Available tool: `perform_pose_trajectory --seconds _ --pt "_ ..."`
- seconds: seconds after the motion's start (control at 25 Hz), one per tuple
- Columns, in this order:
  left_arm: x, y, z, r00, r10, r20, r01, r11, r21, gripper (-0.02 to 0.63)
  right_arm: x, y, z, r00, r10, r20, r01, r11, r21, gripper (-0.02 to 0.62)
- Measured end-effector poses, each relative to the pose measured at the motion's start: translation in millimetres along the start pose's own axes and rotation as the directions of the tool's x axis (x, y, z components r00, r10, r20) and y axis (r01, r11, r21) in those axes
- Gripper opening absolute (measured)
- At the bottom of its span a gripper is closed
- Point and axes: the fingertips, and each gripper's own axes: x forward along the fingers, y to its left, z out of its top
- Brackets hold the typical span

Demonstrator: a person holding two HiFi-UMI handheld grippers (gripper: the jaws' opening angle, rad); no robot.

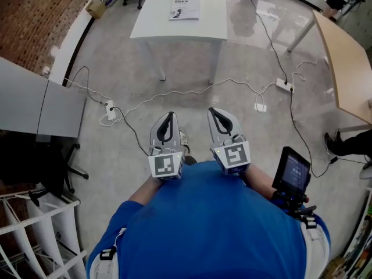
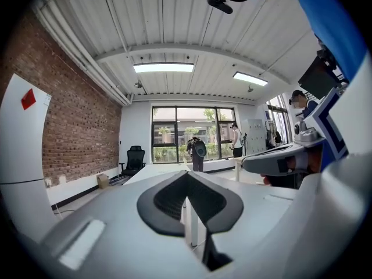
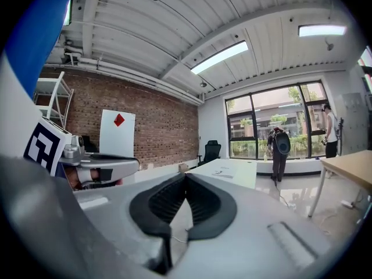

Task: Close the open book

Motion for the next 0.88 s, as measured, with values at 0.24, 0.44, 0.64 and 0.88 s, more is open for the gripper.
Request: perform_pose_trajectory --seconds 0.24,0.44,0.64,0.88 --pt "61 49 6 0.999 -0.043 0.015 0.043 0.999 -0.014 0.006 70 -9 15 0.999 -0.041 -0.021 0.04 0.999 -0.033 0.003" --pt "105 93 11 0.995 -0.099 0.02 0.1 0.995 -0.018 0.006 127 -13 30 0.994 -0.101 -0.032 0.099 0.994 -0.047 0.003" --pt "135 124 9 0.988 -0.154 0.003 0.154 0.988 -0.012 0.006 166 -11 32 0.988 -0.147 -0.038 0.146 0.988 -0.042 0.003" --pt "160 152 2 0.987 -0.159 -0.028 0.158 0.987 -0.031 0.006 200 -14 31 0.982 -0.181 -0.056 0.179 0.983 -0.03 0.003"
